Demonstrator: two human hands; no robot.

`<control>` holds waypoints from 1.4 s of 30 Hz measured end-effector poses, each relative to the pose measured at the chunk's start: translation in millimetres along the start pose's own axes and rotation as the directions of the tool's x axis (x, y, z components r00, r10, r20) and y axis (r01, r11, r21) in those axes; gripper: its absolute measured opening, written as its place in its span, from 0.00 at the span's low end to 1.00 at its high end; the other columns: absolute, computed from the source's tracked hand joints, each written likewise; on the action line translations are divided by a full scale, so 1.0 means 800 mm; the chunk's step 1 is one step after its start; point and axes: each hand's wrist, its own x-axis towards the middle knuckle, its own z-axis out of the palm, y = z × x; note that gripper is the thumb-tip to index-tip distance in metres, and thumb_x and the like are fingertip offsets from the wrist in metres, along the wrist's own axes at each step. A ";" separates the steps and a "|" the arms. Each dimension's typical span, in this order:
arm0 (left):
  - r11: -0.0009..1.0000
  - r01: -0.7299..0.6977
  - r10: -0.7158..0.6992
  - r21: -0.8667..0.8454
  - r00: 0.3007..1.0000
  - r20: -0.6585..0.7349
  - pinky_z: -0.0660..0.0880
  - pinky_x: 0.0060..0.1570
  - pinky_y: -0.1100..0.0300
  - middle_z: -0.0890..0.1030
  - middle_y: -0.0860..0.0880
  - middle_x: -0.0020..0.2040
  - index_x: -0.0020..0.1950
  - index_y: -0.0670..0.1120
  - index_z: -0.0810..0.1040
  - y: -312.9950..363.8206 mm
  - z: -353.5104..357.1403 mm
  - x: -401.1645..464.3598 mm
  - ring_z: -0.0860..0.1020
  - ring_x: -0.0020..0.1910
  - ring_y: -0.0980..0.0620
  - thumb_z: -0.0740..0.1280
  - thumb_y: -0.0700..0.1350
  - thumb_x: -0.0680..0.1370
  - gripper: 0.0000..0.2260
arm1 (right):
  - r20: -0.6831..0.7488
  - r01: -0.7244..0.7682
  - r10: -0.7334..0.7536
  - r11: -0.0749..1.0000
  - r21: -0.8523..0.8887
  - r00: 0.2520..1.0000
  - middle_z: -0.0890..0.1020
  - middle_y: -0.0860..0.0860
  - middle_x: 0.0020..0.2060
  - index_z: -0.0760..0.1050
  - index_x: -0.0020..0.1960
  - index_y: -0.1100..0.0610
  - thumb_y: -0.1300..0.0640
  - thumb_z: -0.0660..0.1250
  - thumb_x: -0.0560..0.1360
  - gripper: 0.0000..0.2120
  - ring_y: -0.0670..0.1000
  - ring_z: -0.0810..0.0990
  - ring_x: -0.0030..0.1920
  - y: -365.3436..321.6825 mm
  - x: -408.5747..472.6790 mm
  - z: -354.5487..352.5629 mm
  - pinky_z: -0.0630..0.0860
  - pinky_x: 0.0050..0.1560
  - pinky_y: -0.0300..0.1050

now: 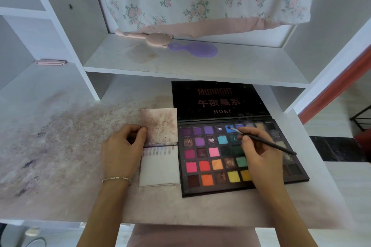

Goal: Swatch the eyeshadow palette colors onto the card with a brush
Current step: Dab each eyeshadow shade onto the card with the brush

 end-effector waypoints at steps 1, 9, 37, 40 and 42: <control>1.000 -0.001 0.001 0.000 1.000 -0.001 0.67 0.36 0.62 0.77 0.57 0.33 0.39 0.54 0.78 0.000 0.000 0.000 0.74 0.34 0.59 0.67 0.48 0.73 0.04 | -0.016 -0.015 0.015 1.000 0.005 1.000 0.82 0.39 0.37 0.74 0.44 0.47 0.66 0.60 0.76 0.14 0.36 0.80 0.44 0.002 0.001 -0.007 0.74 0.36 0.27; 1.000 -0.008 0.008 -0.016 1.000 0.003 0.66 0.40 0.61 0.77 0.54 0.34 0.40 0.51 0.78 0.002 0.000 -0.002 0.74 0.35 0.56 0.67 0.46 0.74 0.03 | -0.255 -0.018 -0.045 0.971 -0.238 0.966 0.77 0.43 0.36 0.72 0.45 0.50 0.64 0.61 0.75 0.09 0.32 0.76 0.35 0.017 0.019 -0.060 0.70 0.31 0.23; 0.999 -0.039 0.039 -0.007 0.999 0.025 0.66 0.42 0.59 0.77 0.50 0.36 0.42 0.48 0.78 0.007 0.000 -0.004 0.73 0.37 0.50 0.67 0.43 0.74 0.02 | -0.329 -0.097 -0.042 0.914 -0.394 0.943 0.73 0.41 0.32 0.71 0.44 0.54 0.65 0.62 0.75 0.06 0.41 0.73 0.33 0.035 0.026 -0.076 0.66 0.31 0.19; 0.999 -0.040 0.040 -0.013 0.999 0.023 0.65 0.41 0.60 0.77 0.51 0.36 0.42 0.48 0.78 0.007 0.000 -0.004 0.73 0.36 0.51 0.67 0.43 0.74 0.02 | -0.329 -0.091 -0.045 0.917 -0.388 0.943 0.73 0.41 0.33 0.71 0.45 0.54 0.65 0.61 0.75 0.06 0.41 0.73 0.34 0.035 0.026 -0.076 0.66 0.32 0.19; 0.999 -0.044 0.044 -0.006 0.999 0.027 0.65 0.42 0.60 0.77 0.51 0.36 0.42 0.48 0.78 0.006 0.000 -0.003 0.73 0.37 0.51 0.67 0.43 0.75 0.02 | -0.321 -0.098 -0.036 0.915 -0.390 0.947 0.73 0.41 0.33 0.71 0.45 0.54 0.65 0.61 0.75 0.06 0.40 0.73 0.35 0.035 0.028 -0.075 0.66 0.32 0.19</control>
